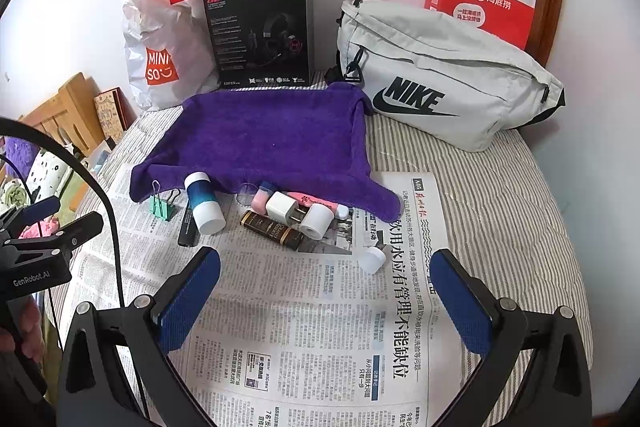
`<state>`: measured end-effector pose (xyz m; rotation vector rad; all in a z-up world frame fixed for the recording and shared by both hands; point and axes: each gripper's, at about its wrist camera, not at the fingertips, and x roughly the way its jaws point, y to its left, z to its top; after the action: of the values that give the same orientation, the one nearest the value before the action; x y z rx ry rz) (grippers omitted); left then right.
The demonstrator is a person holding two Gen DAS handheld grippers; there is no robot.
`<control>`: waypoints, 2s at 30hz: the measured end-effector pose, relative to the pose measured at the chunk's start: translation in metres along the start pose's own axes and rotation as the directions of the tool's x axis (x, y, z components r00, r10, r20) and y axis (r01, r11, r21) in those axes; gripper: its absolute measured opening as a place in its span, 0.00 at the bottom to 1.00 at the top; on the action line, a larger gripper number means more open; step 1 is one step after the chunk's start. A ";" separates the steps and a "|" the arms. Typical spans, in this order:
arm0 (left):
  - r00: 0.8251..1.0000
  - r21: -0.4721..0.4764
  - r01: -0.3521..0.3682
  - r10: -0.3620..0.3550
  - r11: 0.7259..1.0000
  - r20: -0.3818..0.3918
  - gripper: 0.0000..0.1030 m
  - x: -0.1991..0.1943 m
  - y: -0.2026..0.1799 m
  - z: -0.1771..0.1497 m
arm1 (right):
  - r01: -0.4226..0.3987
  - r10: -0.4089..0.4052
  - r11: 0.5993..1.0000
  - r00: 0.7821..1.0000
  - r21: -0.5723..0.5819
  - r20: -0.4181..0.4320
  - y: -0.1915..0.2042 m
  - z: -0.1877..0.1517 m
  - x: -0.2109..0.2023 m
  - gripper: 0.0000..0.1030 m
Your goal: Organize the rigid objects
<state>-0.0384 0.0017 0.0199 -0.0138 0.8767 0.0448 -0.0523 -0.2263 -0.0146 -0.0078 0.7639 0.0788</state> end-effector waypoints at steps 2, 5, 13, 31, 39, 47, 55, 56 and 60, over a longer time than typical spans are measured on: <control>1.000 -0.002 -0.003 0.003 1.000 0.002 1.00 -0.001 0.001 -0.001 | 0.001 -0.001 1.000 1.000 -0.002 0.003 0.000 0.000 -0.001 1.00; 1.000 -0.004 -0.002 0.002 1.000 0.000 1.00 0.000 0.003 0.000 | -0.001 0.001 1.000 1.000 0.000 0.007 -0.001 0.001 -0.003 1.00; 1.000 0.005 -0.002 0.002 1.000 -0.006 1.00 0.000 0.004 0.003 | -0.003 0.003 1.000 1.000 -0.003 0.004 -0.001 0.002 -0.003 1.00; 1.000 0.014 -0.006 0.006 1.000 -0.004 1.00 0.000 0.001 0.003 | -0.012 0.012 1.000 1.000 -0.010 0.006 0.003 0.001 -0.004 1.00; 1.000 0.011 -0.007 0.007 1.000 -0.005 1.00 -0.001 0.002 0.003 | -0.011 0.011 1.000 1.000 -0.013 0.006 0.004 0.001 -0.004 1.00; 1.000 0.004 0.010 -0.010 1.000 -0.010 1.00 0.004 0.007 0.004 | 0.002 -0.002 1.000 1.000 -0.008 -0.005 0.003 0.001 0.000 1.00; 0.999 0.010 -0.022 0.022 1.000 -0.031 1.00 0.032 0.012 0.001 | -0.010 0.011 1.000 0.999 0.022 -0.037 -0.010 0.000 0.019 1.00; 0.999 0.017 -0.033 0.034 0.999 -0.033 1.00 0.037 0.013 0.000 | -0.011 0.013 1.000 0.999 0.026 -0.042 -0.012 -0.001 0.022 1.00; 0.997 0.030 -0.039 0.040 0.999 -0.058 1.00 0.065 0.017 -0.002 | -0.003 0.005 1.000 0.998 0.030 -0.066 -0.015 -0.004 0.033 1.00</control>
<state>0.0010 0.0210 -0.0308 0.0297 0.9364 0.0687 -0.0304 -0.2393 -0.0405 0.0200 0.8313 0.0711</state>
